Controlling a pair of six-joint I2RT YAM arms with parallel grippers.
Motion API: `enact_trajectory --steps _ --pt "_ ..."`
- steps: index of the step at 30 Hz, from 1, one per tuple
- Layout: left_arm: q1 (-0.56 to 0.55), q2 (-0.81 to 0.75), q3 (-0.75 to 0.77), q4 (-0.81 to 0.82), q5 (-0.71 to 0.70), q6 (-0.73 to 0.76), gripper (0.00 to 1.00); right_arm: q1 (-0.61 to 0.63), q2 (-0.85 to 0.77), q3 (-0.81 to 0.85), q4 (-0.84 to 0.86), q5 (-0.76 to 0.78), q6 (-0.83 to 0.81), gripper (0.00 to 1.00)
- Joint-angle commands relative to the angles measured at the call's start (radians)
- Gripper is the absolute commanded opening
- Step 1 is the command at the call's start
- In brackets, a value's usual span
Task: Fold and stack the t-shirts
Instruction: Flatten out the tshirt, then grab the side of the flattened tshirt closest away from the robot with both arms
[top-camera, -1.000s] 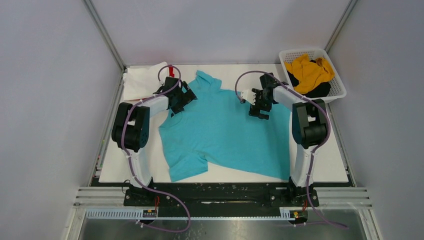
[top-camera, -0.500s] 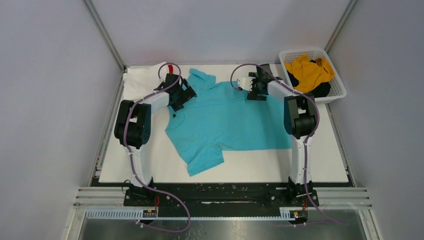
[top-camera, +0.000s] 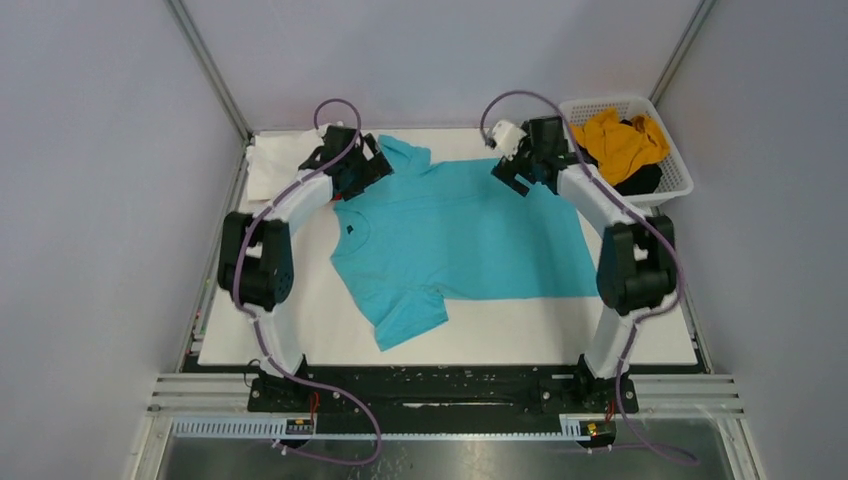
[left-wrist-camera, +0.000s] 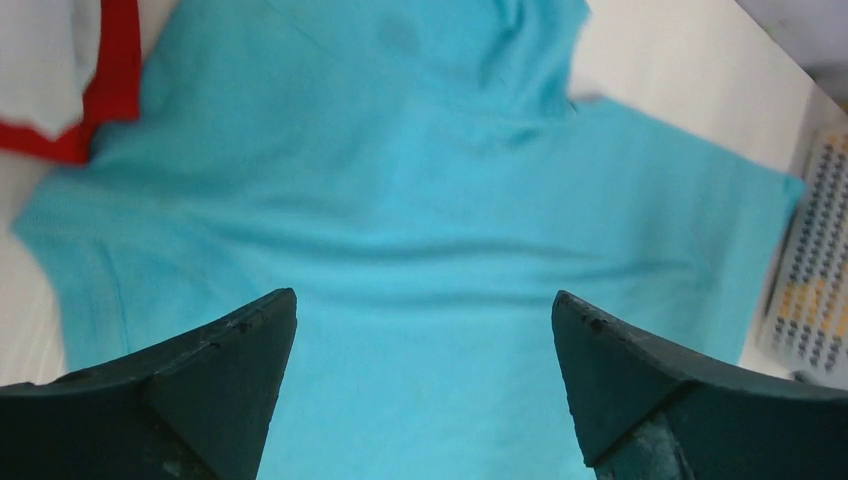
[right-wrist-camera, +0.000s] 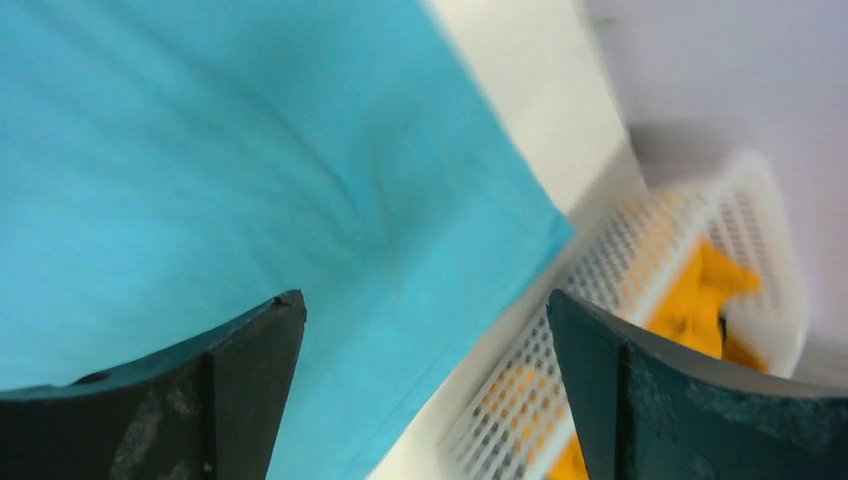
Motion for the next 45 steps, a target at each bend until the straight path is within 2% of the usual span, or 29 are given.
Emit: enact_trajectory --steps 1,4,7,9,11,13,16,20,25,29,31,35,39,40,41,42,45 --pt "-0.113 -0.304 -0.194 -0.011 -0.083 0.049 0.99 0.018 -0.321 -0.031 0.059 0.147 0.759 0.99" --pt "-0.203 -0.479 -0.419 -0.015 -0.143 0.025 0.99 0.013 -0.475 -0.096 0.016 0.211 1.024 0.99" --pt "-0.306 -0.627 -0.562 -0.052 -0.228 -0.02 0.99 -0.003 -0.654 -0.196 -0.003 0.321 1.325 0.99" --pt "-0.362 -0.689 -0.607 -0.095 -0.243 -0.042 0.99 -0.013 -0.762 -0.332 0.089 0.254 1.439 0.99" --pt "-0.429 -0.747 -0.647 -0.143 -0.264 -0.049 0.99 -0.014 -0.853 -0.452 0.142 0.184 1.476 1.0" --pt "-0.507 -0.8 -0.701 -0.204 -0.32 -0.08 0.98 -0.014 -0.921 -0.529 0.061 0.227 1.485 0.99" --pt "-0.63 -0.872 -0.812 -0.237 -0.316 -0.131 0.92 -0.014 -1.026 -0.639 -0.076 0.309 1.518 1.0" --pt "-0.79 -0.918 -0.903 -0.26 -0.303 -0.228 0.83 -0.014 -1.175 -0.824 -0.136 0.338 1.58 0.99" --pt "-0.848 -0.872 -0.953 -0.266 -0.345 -0.311 0.66 -0.013 -1.271 -0.939 -0.181 0.38 1.6 1.0" --pt "-0.849 -0.805 -0.962 -0.261 -0.377 -0.33 0.61 -0.014 -1.275 -0.95 -0.189 0.382 1.581 0.99" --pt "-0.849 -0.772 -0.964 -0.243 -0.366 -0.331 0.55 -0.014 -1.266 -0.958 -0.188 0.392 1.574 1.0" --pt "-0.855 -0.704 -0.968 -0.196 -0.353 -0.325 0.51 -0.014 -1.226 -0.958 -0.197 0.407 1.58 0.99" --pt "-0.878 -0.607 -0.937 -0.212 -0.358 -0.342 0.29 -0.013 -1.179 -0.948 -0.21 0.423 1.589 1.0" --pt "-0.88 -0.584 -0.928 -0.232 -0.37 -0.354 0.2 -0.014 -1.169 -0.948 -0.211 0.426 1.59 1.0" --pt "-0.88 -0.56 -0.918 -0.258 -0.381 -0.366 0.07 -0.013 -1.163 -0.947 -0.213 0.432 1.591 0.99" --pt "-0.881 -0.54 -0.903 -0.29 -0.401 -0.381 0.0 -0.013 -1.159 -0.948 -0.214 0.441 1.597 1.0" --pt "-0.881 -0.529 -0.876 -0.41 -0.467 -0.429 0.0 -0.014 -1.157 -0.943 -0.22 0.421 1.602 1.0"
